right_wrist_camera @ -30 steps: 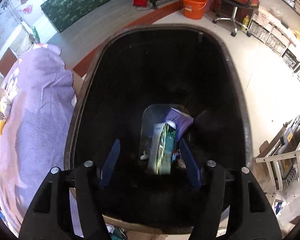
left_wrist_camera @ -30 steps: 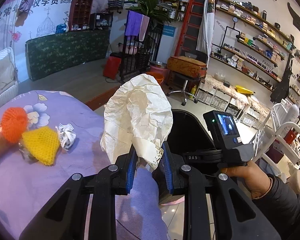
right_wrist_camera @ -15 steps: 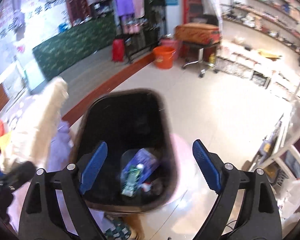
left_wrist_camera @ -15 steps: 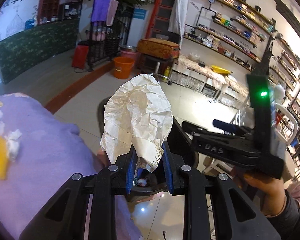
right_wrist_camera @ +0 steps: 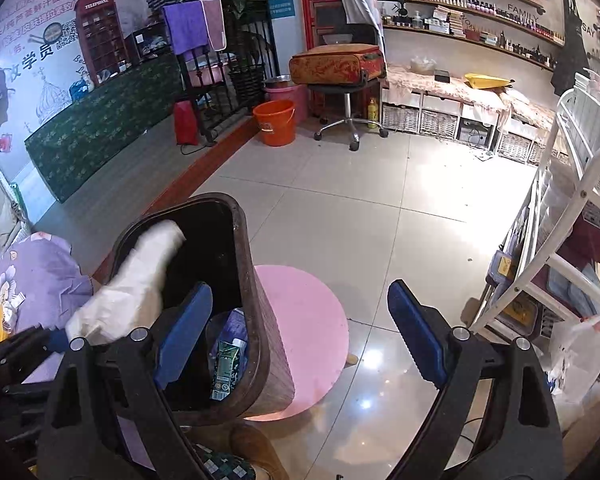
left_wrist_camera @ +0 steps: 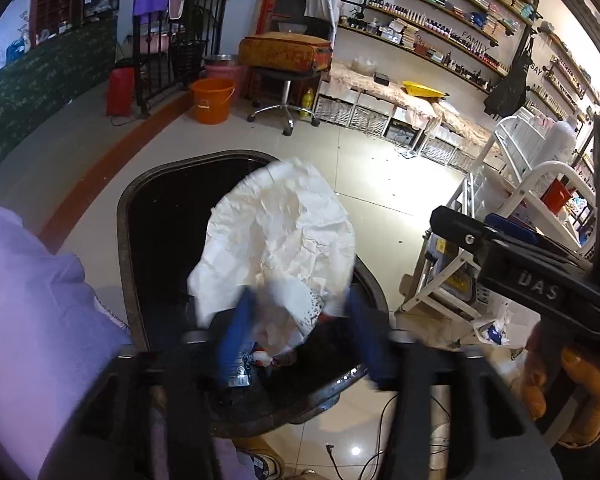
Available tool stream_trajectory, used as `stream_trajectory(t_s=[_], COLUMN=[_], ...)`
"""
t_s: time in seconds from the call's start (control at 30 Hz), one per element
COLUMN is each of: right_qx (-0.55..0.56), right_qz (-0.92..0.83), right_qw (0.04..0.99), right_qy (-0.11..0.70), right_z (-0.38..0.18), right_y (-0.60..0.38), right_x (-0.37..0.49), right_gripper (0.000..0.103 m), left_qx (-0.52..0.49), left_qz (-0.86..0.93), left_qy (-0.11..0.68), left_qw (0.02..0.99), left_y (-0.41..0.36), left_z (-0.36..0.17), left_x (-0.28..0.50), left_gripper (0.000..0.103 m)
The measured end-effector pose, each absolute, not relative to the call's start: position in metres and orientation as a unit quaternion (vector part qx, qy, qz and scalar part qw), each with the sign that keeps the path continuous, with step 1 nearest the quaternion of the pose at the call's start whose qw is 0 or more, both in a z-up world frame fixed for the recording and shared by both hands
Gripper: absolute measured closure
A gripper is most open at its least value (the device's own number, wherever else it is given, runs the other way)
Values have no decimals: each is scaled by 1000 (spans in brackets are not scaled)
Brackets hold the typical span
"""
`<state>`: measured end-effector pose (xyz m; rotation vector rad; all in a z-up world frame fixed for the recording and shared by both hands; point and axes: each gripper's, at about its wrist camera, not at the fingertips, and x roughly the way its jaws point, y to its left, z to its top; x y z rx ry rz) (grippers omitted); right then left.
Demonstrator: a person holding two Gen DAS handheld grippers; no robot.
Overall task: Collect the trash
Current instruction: 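Lower the crumpled paper into the bin and open the left gripper, then grasp the yellow foam net with the left gripper while the right gripper grasps the white wrapper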
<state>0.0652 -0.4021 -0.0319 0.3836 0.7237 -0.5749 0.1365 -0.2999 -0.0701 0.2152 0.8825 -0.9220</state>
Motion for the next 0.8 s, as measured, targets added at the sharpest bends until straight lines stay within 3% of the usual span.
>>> stream_trajectory(t_s=[0.1, 0.27, 0.8], right_qx=[186, 182, 129], right_qz=[-275, -273, -155], right_qw=[877, 879, 914], right_qy=[347, 345, 353], right_z=[-33, -34, -21], right_y=[-404, -398, -304], right_x=[66, 73, 125], right_gripper=[14, 11, 11], left_qx=[89, 90, 53], left_qz=[-439, -432, -290], left_qy=[393, 359, 336], left_qw=[803, 823, 895], left_y=[-293, -279, -173], left_z=[-62, -46, -25], left_x=[134, 121, 104], left_gripper=[16, 6, 6])
